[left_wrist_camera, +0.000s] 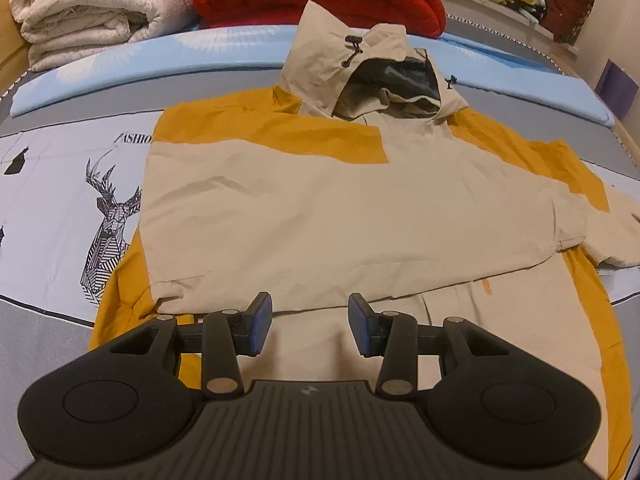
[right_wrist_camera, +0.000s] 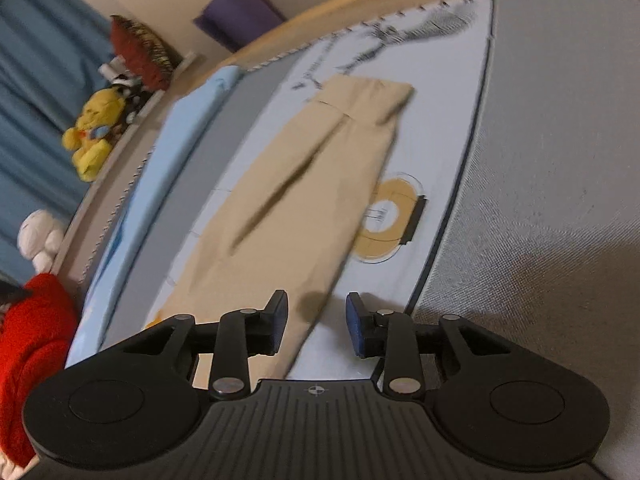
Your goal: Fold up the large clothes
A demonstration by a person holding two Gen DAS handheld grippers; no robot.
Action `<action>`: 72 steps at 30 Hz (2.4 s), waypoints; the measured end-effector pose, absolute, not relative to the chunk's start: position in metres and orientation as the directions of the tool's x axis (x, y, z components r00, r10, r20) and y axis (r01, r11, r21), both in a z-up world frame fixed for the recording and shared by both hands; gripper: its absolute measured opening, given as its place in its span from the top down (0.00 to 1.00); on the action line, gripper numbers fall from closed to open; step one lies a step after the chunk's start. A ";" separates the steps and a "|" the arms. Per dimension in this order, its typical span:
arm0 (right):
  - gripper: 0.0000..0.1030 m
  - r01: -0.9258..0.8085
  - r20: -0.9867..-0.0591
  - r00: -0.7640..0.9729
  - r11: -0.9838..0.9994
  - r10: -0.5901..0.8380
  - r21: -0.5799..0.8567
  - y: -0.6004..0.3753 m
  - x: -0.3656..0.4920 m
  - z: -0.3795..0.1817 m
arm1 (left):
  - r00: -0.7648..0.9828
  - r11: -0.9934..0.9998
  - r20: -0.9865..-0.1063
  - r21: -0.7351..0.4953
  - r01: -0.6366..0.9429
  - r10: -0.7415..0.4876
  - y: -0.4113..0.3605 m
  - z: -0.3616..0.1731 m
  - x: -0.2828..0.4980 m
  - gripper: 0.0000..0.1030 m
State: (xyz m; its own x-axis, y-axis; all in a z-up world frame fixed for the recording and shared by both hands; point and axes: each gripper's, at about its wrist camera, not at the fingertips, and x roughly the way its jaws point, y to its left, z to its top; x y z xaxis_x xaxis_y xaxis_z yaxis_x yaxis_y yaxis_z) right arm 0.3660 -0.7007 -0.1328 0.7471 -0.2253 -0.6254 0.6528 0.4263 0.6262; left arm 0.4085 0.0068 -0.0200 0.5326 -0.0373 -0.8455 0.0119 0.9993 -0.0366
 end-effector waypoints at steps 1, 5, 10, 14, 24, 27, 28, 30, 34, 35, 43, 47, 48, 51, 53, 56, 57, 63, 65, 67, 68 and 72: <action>0.68 0.646 -0.609 0.756 0.421 -0.239 0.637 -0.703 0.368 -0.136 | 0.530 0.999 -0.847 -0.036 0.012 -0.037 0.007 -0.022 0.409 0.55; 0.68 0.657 -0.585 0.752 0.405 -0.303 0.636 -0.710 0.379 -0.138 | 0.524 1.000 -0.851 -0.025 0.016 -0.029 0.008 -0.025 0.410 0.55; 0.70 0.684 -0.590 0.728 0.415 -0.349 0.600 -0.722 0.398 -0.135 | 0.527 1.000 -0.850 -0.025 -0.001 -0.021 0.015 -0.024 0.413 0.54; 0.94 0.752 -0.631 0.654 0.449 -0.416 0.483 -0.718 0.411 -0.121 | 0.532 0.999 -0.846 -0.044 -0.019 -0.027 0.021 -0.020 0.415 0.54; 0.98 0.643 -0.400 0.734 0.752 -0.549 0.145 -0.571 0.464 0.010 | 0.586 0.987 -0.809 -0.130 -0.093 -0.051 0.064 0.015 0.404 0.54; 0.98 0.426 -0.327 0.865 0.901 -0.381 0.076 -0.469 0.475 0.047 | 0.603 0.976 -0.796 -0.167 -0.138 -0.051 0.087 0.026 0.402 0.54; 0.98 0.325 -0.307 0.905 0.944 -0.294 0.054 -0.426 0.473 0.057 | 0.607 0.973 -0.793 -0.176 -0.152 -0.049 0.093 0.029 0.401 0.54; 0.98 0.113 -0.318 0.945 0.989 -0.078 0.093 -0.351 0.463 0.066 | 0.616 0.963 -0.787 -0.195 -0.186 -0.040 0.109 0.034 0.399 0.54; 0.95 -0.266 -0.436 0.829 0.933 0.350 0.244 -0.226 0.435 0.054 | 0.625 0.941 -0.781 -0.228 -0.248 -0.024 0.136 0.041 0.395 0.54; 0.93 -0.320 -0.481 0.767 0.903 0.424 0.286 -0.203 0.428 0.046 | 0.624 0.937 -0.781 -0.235 -0.259 -0.023 0.141 0.042 0.394 0.54; 0.90 -0.252 -0.609 0.676 0.907 0.415 0.338 -0.171 0.366 0.036 | 0.619 0.923 -0.784 -0.264 -0.282 -0.035 0.152 0.038 0.394 0.54; 0.87 -0.087 -0.627 0.714 0.929 0.310 0.360 -0.208 0.355 0.035 | 0.604 0.909 -0.795 -0.288 -0.303 -0.050 0.152 0.018 0.399 0.57; 0.86 -0.044 -0.630 0.719 0.924 0.293 0.379 -0.218 0.355 0.030 | 0.601 0.902 -0.797 -0.300 -0.310 -0.059 0.153 0.013 0.401 0.61; 0.86 0.074 -0.628 0.738 0.895 0.248 0.440 -0.248 0.351 0.005 | 0.583 0.885 -0.808 -0.331 -0.329 -0.086 0.155 -0.006 0.407 0.70; 0.83 0.177 -0.665 0.718 0.871 0.204 0.458 -0.260 0.358 -0.014 | 0.571 0.877 -0.816 -0.337 -0.343 -0.090 0.155 -0.018 0.411 0.70; 0.83 0.265 -0.697 0.692 0.832 0.188 0.487 -0.270 0.376 -0.030 | 0.541 0.865 -0.836 -0.335 -0.374 -0.090 0.157 -0.033 0.418 0.70; 0.83 0.264 -0.702 0.685 0.831 0.195 0.489 -0.271 0.381 -0.034 | 0.541 0.849 -0.834 -0.359 -0.387 -0.106 0.159 -0.037 0.419 0.70; 0.82 0.288 -0.726 0.665 0.837 0.175 0.465 -0.279 0.406 -0.052 | 0.529 0.848 -0.841 -0.358 -0.392 -0.111 0.158 -0.051 0.426 0.70; 0.81 0.323 -0.737 0.655 0.819 0.167 0.473 -0.285 0.411 -0.057 | 0.523 0.849 -0.846 -0.350 -0.396 -0.105 0.158 -0.054 0.428 0.70; 0.80 0.353 -0.756 0.635 0.812 0.158 0.466 -0.289 0.415 -0.061 | 0.523 0.853 -0.846 -0.347 -0.391 -0.105 0.158 -0.056 0.431 0.70; 0.80 0.370 -0.766 0.624 0.805 0.154 0.464 -0.291 0.416 -0.063 | 0.521 0.854 -0.847 -0.345 -0.389 -0.105 0.158 -0.057 0.432 0.70; 0.80 0.409 -0.784 0.600 0.781 0.159 0.472 -0.296 0.419 -0.072 | 0.516 0.863 -0.851 -0.333 -0.381 -0.101 0.157 -0.059 0.437 0.77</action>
State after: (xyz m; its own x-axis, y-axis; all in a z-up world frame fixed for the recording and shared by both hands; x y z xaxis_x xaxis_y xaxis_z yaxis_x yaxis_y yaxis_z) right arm 0.4195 -0.2961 -0.0724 0.5997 0.1593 -0.7842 0.4091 0.7812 0.4716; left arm 0.4372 0.1567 -0.0591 0.5157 -0.1012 -0.8508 -0.3807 0.8625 -0.3333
